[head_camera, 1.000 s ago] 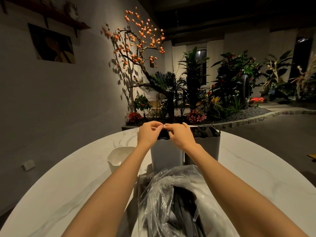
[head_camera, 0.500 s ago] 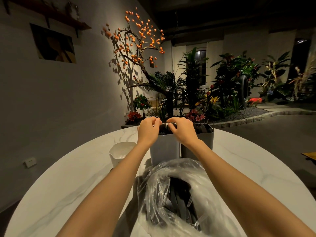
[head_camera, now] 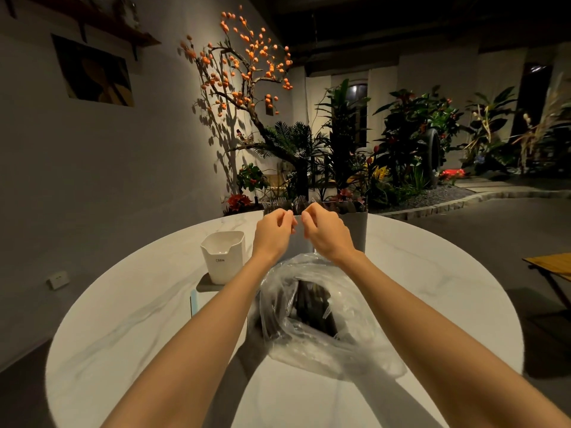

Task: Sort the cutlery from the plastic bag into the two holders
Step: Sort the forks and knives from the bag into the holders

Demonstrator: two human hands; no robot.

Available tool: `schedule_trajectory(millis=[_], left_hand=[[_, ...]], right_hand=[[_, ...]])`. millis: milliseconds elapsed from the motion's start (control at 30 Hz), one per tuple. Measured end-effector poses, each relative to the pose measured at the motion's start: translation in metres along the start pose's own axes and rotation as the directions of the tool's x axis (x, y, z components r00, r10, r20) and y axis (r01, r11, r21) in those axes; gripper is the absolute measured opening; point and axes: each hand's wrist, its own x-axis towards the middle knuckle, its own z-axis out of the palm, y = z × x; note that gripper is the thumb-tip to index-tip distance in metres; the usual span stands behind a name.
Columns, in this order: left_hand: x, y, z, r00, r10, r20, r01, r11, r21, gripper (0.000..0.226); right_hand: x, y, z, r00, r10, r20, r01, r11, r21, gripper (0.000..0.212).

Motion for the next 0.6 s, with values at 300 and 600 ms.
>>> schedule_trajectory(millis=[300, 600], left_hand=[[-0.047, -0.012, 0.005, 0.999, -0.015, 0.05, 0.015, 1.0, -0.005, 0.036], [-0.078, -0.052, 0.019, 0.995, -0.097, 0.018, 0.092, 0.975, 0.201, 0.026]], right_hand=[[-0.05, 0.003, 0.003, 0.997, 0.062, 0.056, -0.063, 0.998, 0.014, 0.034], [-0.084, 0.037, 0.023, 0.944, 0.221, 0.246, -0.188, 0.971, -0.15, 0.035]])
